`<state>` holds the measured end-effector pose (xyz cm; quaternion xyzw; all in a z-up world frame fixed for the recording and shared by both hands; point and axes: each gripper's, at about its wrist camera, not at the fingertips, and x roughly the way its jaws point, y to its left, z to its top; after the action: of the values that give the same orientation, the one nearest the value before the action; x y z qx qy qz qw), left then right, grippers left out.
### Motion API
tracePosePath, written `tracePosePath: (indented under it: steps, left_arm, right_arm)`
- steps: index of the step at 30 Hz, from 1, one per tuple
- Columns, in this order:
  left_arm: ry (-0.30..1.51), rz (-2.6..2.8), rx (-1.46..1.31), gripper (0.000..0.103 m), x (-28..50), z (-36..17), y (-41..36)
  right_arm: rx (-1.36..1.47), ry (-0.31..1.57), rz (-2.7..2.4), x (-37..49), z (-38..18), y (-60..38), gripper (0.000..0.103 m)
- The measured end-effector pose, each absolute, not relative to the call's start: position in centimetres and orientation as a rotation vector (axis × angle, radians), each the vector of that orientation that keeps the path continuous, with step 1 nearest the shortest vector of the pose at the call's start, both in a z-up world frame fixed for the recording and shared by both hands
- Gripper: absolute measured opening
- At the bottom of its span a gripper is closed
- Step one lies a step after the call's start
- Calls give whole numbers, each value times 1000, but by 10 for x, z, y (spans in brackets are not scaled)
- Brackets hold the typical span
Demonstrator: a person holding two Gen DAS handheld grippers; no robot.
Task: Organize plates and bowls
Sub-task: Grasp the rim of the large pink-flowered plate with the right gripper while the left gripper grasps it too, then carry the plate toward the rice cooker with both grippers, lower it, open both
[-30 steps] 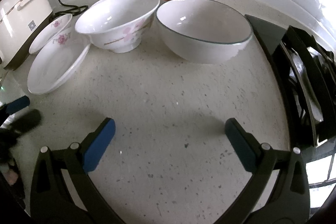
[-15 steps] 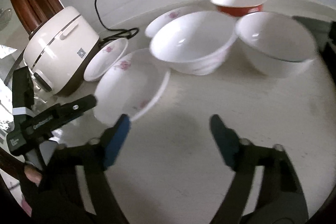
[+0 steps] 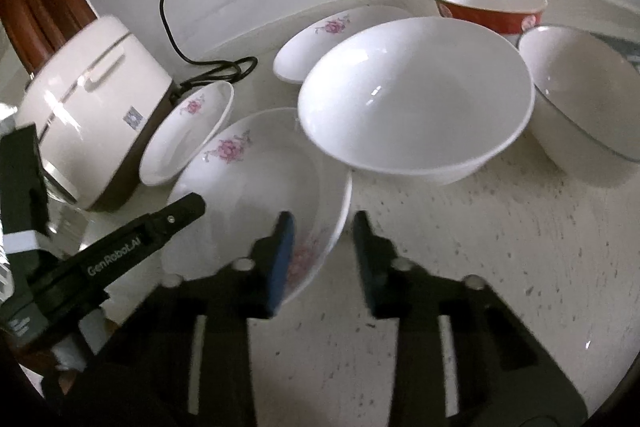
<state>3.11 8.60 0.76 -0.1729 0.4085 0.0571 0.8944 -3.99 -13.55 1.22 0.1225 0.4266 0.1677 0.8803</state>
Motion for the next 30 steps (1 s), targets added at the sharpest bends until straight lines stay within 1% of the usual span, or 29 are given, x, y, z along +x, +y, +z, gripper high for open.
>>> tracePosePath:
  steps: [1, 5, 14, 26, 30]
  left_arm:
    - [835, 123, -351, 19, 29, 7, 86]
    - [818, 137, -334, 18, 20, 8, 86]
    - [819, 154, -370, 19, 5, 9, 92]
    - [709, 217, -330, 18, -36, 35, 97]
    - [678, 247, -325, 18, -56, 35, 108]
  right_arm:
    - [239, 886, 346, -41, 13, -135, 23]
    - [311, 887, 407, -40, 9, -146, 21]
    - [294, 834, 468, -51, 18, -149, 21]
    - [251, 801, 572, -65, 25, -140, 21]
    - [233, 799, 620, -73, 27, -129, 21]
